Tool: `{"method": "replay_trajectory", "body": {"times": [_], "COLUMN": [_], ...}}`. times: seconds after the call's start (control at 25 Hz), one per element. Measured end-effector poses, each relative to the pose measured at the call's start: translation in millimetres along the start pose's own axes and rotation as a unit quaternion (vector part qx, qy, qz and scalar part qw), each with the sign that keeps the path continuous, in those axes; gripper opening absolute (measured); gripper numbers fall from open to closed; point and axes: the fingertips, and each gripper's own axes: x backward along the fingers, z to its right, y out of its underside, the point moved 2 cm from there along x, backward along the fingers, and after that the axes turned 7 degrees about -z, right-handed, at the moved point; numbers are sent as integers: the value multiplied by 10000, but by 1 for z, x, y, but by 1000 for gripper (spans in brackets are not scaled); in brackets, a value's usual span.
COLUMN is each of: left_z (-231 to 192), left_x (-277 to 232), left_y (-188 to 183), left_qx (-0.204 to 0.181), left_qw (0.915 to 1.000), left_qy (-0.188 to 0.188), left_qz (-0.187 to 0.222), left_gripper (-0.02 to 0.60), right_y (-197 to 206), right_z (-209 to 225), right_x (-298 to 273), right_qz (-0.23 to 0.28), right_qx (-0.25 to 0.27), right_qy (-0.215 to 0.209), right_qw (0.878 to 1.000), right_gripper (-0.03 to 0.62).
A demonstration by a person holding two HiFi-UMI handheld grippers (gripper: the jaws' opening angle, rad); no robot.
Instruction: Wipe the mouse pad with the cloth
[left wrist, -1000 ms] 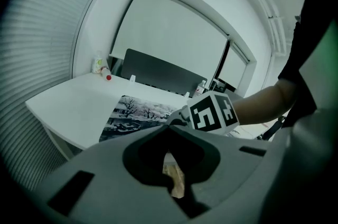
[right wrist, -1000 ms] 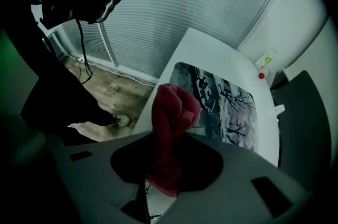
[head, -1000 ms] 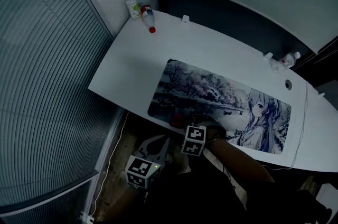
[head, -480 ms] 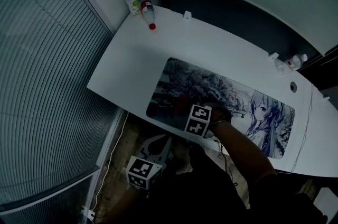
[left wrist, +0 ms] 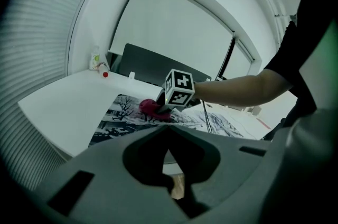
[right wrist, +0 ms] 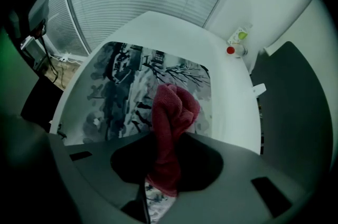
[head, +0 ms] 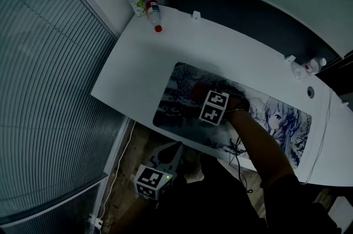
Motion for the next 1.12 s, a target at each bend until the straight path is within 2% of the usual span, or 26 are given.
{"method": "replay_trajectory", "body": {"times": [0.44, 0.68, 0.84, 1.12], "left_z": [-2, 1, 4, 9], "left_x": [-12, -17, -19, -23], "left_y": [5, 4, 3, 1], "left_qx": [160, 151, 124, 36], "left_qw": [9998, 9997, 9997, 9996], "left_qy": [40, 71, 103, 184], "left_qz": [-145, -158, -167, -189], "left_gripper": [5, 5, 5, 5], "right_y": [9, 11, 16, 46], "right_z": [56, 61, 67, 71], "right_x": [-13, -14, -13, -9], "right_qz": [-143, -143, -73, -212], "right_qx": [-80, -5, -16, -129], "right_qy": [302, 445, 786, 987], "right_qw": [9994, 9989, 9969, 9948], "right_gripper": [112, 112, 112, 113]}}
